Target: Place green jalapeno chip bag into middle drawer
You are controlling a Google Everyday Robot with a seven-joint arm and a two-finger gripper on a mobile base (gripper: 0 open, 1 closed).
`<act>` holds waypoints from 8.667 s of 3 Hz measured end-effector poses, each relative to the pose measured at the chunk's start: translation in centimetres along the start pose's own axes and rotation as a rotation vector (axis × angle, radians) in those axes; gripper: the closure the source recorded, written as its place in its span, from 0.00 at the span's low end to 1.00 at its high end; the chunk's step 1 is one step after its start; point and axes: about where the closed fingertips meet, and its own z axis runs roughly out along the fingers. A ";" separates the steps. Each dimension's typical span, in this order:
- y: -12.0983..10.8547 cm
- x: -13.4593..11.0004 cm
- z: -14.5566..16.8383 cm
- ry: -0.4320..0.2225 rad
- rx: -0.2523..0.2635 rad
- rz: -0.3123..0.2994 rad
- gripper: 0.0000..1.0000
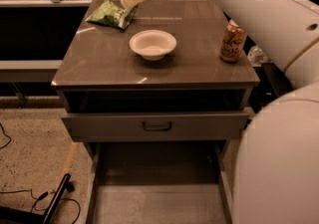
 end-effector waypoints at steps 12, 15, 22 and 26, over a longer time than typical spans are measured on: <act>5.5 3.4 23.2 0.170 -0.077 -0.017 0.63; 5.6 3.4 23.1 0.170 -0.077 -0.017 1.00; -7.7 -5.6 -5.5 0.193 0.129 -0.195 1.00; -10.2 -2.5 -19.4 0.370 0.246 -0.046 1.00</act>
Offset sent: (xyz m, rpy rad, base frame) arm 0.1137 0.0518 -0.0241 0.0227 -0.0616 0.0478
